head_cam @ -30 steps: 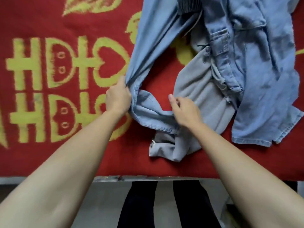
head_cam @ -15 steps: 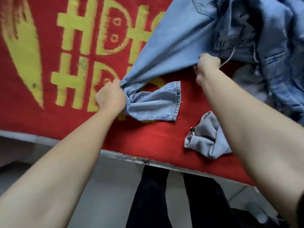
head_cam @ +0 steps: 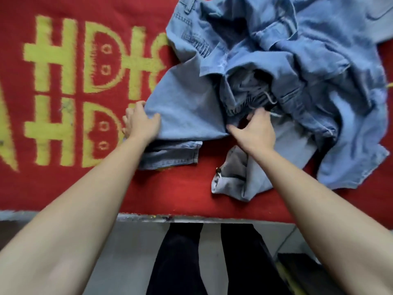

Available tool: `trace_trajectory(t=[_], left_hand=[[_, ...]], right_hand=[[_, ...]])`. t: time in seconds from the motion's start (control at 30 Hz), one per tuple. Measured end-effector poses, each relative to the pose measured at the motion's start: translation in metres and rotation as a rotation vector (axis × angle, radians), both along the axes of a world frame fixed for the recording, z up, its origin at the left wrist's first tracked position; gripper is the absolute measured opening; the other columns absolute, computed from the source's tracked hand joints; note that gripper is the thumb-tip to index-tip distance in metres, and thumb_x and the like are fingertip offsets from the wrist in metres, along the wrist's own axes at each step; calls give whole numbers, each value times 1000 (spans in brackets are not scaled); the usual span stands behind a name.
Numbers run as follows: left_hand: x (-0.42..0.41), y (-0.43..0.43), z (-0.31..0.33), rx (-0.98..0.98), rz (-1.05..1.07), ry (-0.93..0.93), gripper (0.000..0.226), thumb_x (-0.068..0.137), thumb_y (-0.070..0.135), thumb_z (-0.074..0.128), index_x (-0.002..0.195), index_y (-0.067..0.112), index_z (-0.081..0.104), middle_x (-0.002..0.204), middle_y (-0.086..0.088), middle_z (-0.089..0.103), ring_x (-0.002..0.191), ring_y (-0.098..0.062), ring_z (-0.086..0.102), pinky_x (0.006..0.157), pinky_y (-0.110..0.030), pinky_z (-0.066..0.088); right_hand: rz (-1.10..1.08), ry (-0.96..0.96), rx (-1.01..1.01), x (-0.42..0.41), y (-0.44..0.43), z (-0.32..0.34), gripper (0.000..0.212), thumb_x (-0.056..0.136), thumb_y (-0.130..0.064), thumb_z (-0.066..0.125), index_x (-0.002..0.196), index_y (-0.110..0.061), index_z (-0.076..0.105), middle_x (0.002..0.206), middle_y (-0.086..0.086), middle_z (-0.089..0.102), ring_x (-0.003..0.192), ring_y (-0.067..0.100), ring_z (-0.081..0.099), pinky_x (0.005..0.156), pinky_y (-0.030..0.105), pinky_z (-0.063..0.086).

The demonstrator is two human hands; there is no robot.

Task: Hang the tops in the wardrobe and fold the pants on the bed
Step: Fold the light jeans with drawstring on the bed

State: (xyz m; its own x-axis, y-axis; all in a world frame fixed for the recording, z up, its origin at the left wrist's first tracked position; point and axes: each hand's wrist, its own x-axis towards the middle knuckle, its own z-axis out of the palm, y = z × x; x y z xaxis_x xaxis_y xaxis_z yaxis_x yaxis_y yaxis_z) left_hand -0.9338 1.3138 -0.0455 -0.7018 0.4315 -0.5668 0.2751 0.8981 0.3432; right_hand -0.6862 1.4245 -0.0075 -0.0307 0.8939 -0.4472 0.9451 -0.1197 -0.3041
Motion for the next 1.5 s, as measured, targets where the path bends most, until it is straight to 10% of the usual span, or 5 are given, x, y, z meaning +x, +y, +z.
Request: trace_trajectory(t=[0.27, 0.6, 0.93, 1.17, 1.5], left_hand=[[7, -11, -2, -92, -256, -40, 68, 92, 32, 55, 153, 23, 26, 154, -7, 29, 141, -31, 27, 113, -45, 28], [53, 16, 54, -26, -212, 177, 64, 84, 17, 57, 144, 11, 37, 147, -17, 35, 136, -36, 28, 109, -52, 29], [154, 87, 149, 94, -583, 129, 84, 68, 52, 69, 144, 37, 35, 153, -12, 19, 144, -28, 11, 112, -49, 21], [197, 91, 199, 121, -494, 224, 4, 84, 21, 51, 88, 21, 50, 104, -16, 69, 98, -38, 62, 72, -38, 45], [148, 103, 478, 204, -836, 909, 97, 41, 99, 51, 96, 20, 40, 83, -4, 66, 75, -29, 67, 53, -32, 36]], right_hand=[[519, -176, 225, -23, 36, 7, 37, 95, -39, 50, 121, -14, 57, 128, 17, 56, 118, 40, 44, 95, 46, 33], [-664, 1049, -240, 23, 88, 113, 37, 100, -46, 48, 111, -16, 67, 104, 7, 72, 86, 20, 69, 62, 31, 55], [-444, 1203, -493, 131, 88, 210, 38, 76, -33, 79, 110, -20, 68, 104, 4, 69, 90, 15, 64, 66, 26, 50], [-157, 778, -122, 195, 101, 244, 42, 81, -1, 73, 120, -6, 60, 96, 4, 66, 79, 12, 60, 63, 23, 50], [17, 289, 219, 180, 152, 407, 36, 86, -22, 49, 113, -1, 62, 115, 24, 65, 104, 39, 62, 81, 41, 51]])
